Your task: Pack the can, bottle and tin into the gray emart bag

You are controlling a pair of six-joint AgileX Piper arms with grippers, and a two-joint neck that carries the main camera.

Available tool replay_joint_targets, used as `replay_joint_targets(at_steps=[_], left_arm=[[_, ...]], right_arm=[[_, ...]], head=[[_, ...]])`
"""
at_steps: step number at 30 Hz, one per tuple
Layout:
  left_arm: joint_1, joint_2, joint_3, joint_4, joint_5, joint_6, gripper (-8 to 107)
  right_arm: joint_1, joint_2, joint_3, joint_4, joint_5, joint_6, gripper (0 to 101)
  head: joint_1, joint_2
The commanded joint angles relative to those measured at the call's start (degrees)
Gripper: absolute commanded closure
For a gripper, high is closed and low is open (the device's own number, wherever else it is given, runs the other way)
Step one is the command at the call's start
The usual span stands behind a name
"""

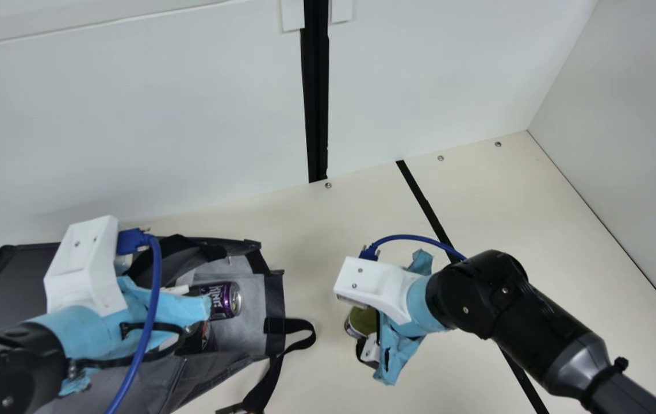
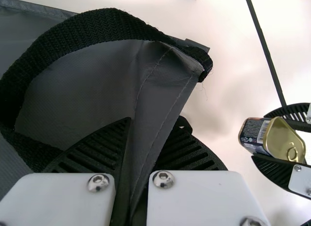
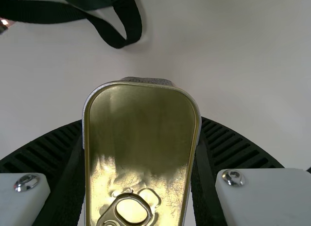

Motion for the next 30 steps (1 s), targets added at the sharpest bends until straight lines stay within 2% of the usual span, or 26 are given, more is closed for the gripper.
replay_joint_targets(at_steps=[1,14,30], left_arm=[[0.0,0.0,0.0,0.0,0.0,0.0,89],[0.0,0.0,0.0,0.0,0.0,0.0,89],[0.0,0.0,0.0,0.0,0.0,0.0,89]], right_arm=[[0.2,0.1,0.1,1.2,-0.7,-0.6,101],[1.0,0.5,1.0,12.9,-5.9,-8.9,101],[1.2,2.2,1.0,26.3,-7.9,-20.2,101]], head=[[-1.3,0.0],[-1.3,0.0],[-1.3,0.0]])
